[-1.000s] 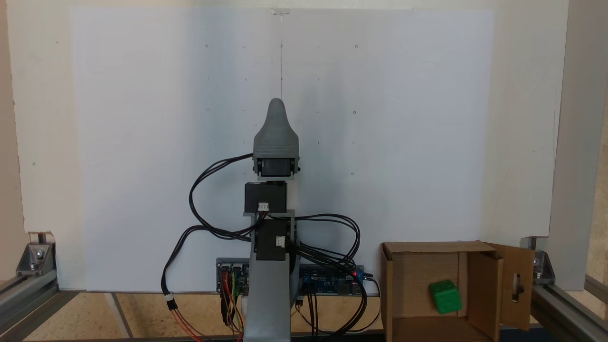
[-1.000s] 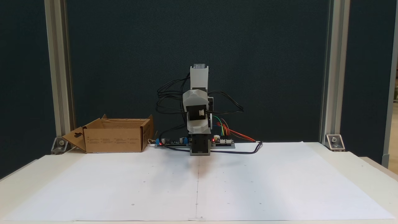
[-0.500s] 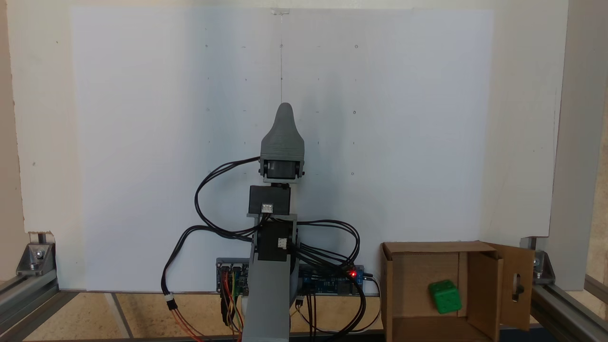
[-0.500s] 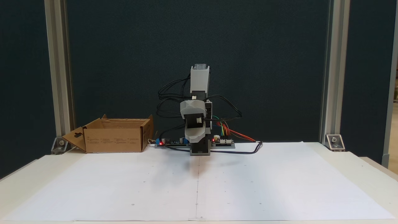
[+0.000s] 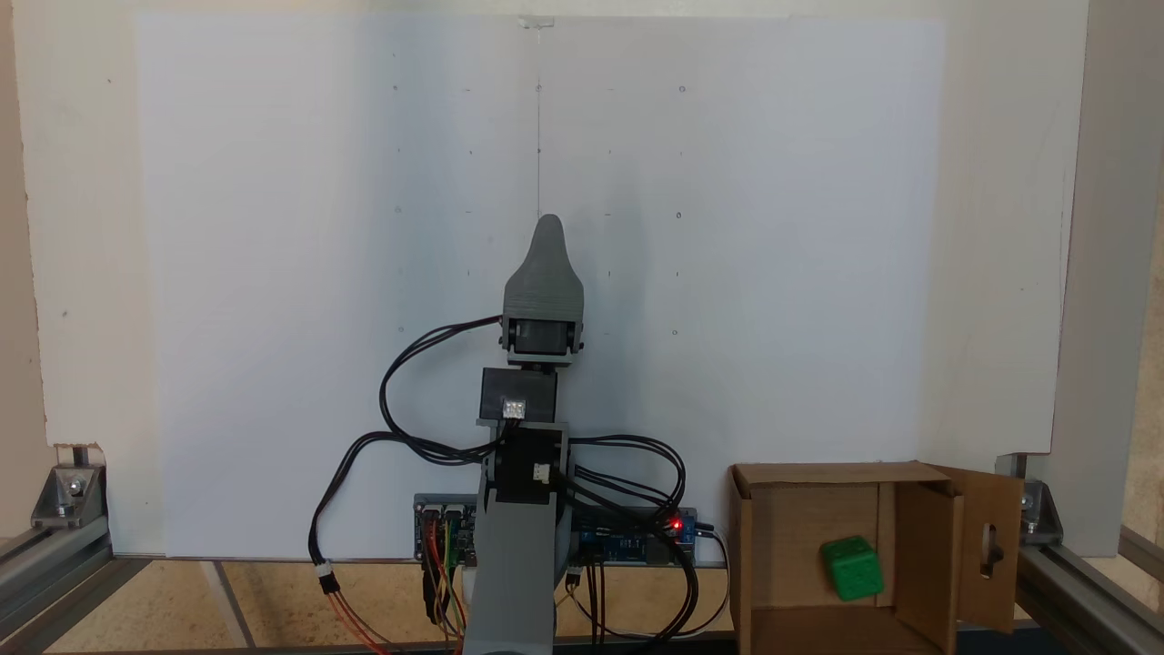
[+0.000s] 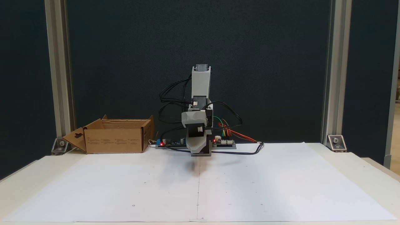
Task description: Grasp a green dice and put it in the bin.
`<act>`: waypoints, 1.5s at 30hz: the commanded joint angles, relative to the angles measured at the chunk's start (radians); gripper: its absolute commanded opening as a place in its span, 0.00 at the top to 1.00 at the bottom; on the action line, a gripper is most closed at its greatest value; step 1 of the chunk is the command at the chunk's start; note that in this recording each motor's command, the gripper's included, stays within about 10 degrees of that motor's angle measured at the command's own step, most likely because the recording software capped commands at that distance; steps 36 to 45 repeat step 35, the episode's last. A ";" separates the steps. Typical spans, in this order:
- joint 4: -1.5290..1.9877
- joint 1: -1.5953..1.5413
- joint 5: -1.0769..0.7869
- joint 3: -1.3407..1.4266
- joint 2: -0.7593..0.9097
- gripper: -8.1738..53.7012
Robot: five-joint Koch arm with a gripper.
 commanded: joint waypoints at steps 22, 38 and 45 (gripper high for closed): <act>-0.396 0.002 -0.002 0.112 0.110 0.16; -0.391 -0.003 -0.002 0.117 0.109 0.16; -0.391 -0.003 -0.002 0.117 0.109 0.16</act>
